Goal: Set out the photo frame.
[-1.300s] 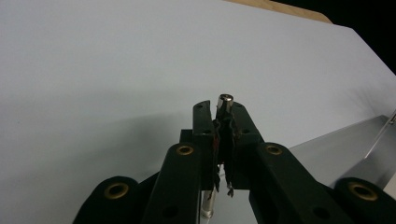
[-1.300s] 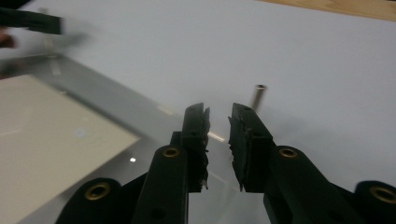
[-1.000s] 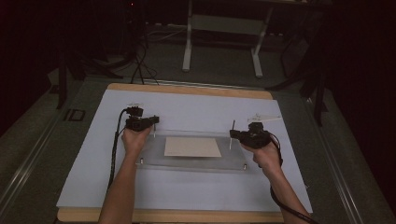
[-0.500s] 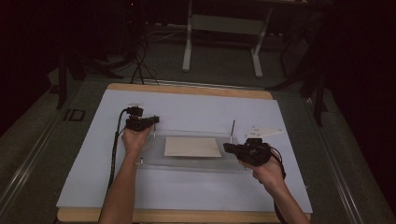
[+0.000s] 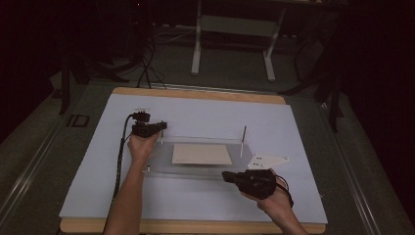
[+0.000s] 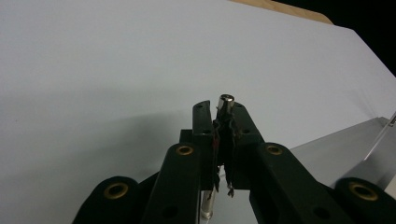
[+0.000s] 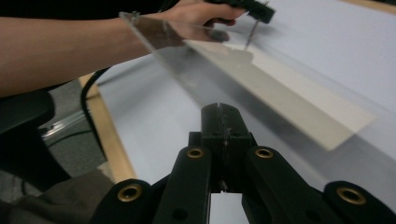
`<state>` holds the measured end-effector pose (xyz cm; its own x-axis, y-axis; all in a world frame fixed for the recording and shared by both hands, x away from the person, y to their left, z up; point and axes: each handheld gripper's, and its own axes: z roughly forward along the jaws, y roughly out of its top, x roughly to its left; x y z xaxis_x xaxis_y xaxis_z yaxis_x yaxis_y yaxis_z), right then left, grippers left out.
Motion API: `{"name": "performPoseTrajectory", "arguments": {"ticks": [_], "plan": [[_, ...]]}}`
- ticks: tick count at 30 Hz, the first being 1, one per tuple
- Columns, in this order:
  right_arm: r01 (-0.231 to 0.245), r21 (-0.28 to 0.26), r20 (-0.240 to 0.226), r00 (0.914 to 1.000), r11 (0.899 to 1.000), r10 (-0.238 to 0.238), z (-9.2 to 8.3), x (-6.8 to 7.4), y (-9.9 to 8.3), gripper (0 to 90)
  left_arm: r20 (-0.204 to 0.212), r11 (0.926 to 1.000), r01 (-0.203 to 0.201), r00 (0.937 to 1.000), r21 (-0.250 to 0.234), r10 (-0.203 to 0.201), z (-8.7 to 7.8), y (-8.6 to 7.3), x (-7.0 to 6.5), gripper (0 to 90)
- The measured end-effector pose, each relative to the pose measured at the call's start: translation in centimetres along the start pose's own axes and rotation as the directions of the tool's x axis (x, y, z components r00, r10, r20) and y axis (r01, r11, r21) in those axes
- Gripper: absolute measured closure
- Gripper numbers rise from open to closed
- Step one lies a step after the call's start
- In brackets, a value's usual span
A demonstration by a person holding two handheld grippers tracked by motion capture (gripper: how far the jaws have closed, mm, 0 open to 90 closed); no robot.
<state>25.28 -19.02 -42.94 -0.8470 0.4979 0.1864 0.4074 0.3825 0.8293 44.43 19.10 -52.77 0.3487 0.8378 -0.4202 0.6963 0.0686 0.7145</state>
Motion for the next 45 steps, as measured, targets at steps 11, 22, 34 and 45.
{"name": "performPoseTrajectory", "arguments": {"ticks": [11,22,34,45], "plan": [[-0.001,0.021,0.064,0.9980,1.000,0.000,2.0,0.7,-1.8,90.0,0.004,1.0000,0.004,1.0000,0.007,-0.004,0.0,0.1,0.1,84.2],[0.001,-0.023,0.145,0.9894,1.000,0.003,3.0,0.8,-2.2,90.0,0.015,0.9998,0.018,0.9997,0.005,-0.018,0.0,0.0,0.2,83.7],[-0.006,-0.067,0.157,0.9875,0.998,0.017,3.0,0.8,-2.0,90.0,0.021,0.9996,0.010,0.9997,0.028,-0.011,0.1,0.3,0.2,83.7],[-0.001,-0.079,0.146,0.9892,0.997,0.013,3.5,1.1,-1.3,90.0,0.014,0.9990,-0.002,0.9999,0.045,0.002,0.1,0.6,0.2,83.7]]}}
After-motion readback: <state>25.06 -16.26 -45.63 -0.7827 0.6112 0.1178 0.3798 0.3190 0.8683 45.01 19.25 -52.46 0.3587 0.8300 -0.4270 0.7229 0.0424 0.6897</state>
